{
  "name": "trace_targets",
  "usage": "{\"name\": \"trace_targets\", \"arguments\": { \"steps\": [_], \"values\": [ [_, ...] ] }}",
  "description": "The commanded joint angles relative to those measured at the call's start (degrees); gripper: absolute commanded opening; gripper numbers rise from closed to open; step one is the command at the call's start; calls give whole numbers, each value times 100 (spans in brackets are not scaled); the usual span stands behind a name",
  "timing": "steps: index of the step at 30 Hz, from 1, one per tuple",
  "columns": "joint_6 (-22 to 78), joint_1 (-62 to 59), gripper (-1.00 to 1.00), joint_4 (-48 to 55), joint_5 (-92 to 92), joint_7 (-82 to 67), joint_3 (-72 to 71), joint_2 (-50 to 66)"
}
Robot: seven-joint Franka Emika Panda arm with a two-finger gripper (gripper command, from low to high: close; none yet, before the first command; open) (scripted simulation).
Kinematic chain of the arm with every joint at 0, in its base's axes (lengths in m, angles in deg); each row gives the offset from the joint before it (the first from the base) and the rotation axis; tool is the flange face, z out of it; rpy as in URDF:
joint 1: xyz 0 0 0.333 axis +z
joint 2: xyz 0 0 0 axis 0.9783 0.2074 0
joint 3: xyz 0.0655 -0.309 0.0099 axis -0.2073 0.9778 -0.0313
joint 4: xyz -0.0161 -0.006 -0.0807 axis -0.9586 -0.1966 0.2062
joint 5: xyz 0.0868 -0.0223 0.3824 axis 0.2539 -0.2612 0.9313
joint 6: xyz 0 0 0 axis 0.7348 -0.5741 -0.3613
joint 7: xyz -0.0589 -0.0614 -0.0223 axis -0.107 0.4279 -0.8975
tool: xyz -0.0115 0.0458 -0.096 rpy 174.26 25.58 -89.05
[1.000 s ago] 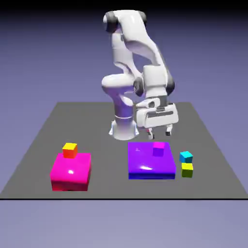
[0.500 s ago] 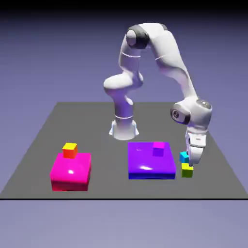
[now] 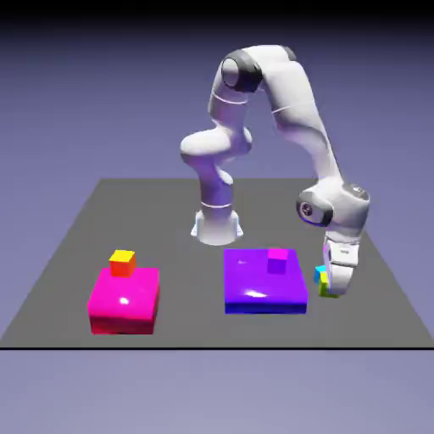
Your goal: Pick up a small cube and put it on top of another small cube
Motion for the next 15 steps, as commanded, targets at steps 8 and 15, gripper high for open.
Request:
{"name": "trace_targets", "arguments": {
  "steps": [8,15],
  "values": [
    [524,-250,-100,-884,-37,-623,66,-1453],
    [1051,-500,-100,-1769,-69,-1250,131,-2907]
  ]
}}
